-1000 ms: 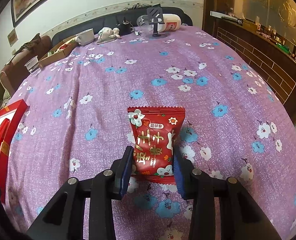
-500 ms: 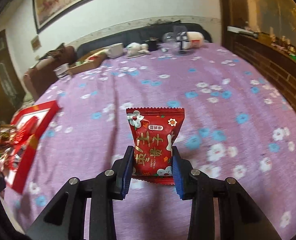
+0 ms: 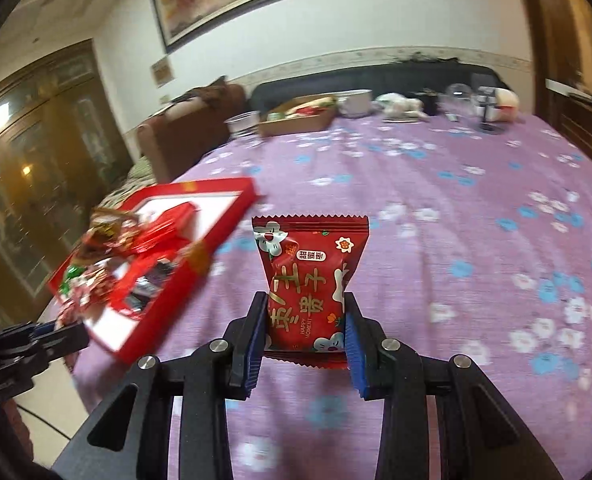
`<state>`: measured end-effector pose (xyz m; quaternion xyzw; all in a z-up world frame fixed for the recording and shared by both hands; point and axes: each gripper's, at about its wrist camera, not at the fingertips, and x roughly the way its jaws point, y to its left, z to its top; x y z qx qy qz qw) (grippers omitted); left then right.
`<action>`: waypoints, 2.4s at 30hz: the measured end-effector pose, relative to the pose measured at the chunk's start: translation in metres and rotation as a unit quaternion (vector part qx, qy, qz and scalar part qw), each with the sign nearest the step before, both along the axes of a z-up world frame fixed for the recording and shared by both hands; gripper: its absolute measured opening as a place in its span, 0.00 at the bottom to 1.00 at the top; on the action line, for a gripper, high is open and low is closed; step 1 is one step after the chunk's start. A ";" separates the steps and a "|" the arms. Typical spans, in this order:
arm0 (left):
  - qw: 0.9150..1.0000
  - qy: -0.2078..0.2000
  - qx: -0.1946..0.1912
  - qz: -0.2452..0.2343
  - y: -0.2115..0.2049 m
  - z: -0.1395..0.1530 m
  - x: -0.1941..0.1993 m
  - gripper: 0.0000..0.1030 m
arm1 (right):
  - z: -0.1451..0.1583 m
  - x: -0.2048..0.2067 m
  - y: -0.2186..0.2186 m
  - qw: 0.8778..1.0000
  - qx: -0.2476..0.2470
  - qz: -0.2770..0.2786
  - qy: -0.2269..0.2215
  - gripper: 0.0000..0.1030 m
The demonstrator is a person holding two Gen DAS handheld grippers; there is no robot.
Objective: Organize snacks
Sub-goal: 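Lower both packets into the white tray and open both grippers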
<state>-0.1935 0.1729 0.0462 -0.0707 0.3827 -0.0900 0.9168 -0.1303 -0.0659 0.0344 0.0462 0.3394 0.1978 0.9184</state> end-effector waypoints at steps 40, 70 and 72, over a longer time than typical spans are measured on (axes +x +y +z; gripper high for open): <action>0.996 0.004 0.037 0.081 0.062 -0.005 0.058 0.24 | 0.013 0.051 0.154 0.989 0.010 0.149 -0.014 0.35; 0.984 -0.006 0.098 0.149 0.064 0.000 0.079 0.70 | 0.007 0.100 0.141 0.989 0.097 0.111 0.020 0.65; 0.980 -0.019 0.112 0.161 0.065 0.007 0.070 0.75 | 0.010 0.097 0.139 0.990 0.094 0.107 0.008 0.65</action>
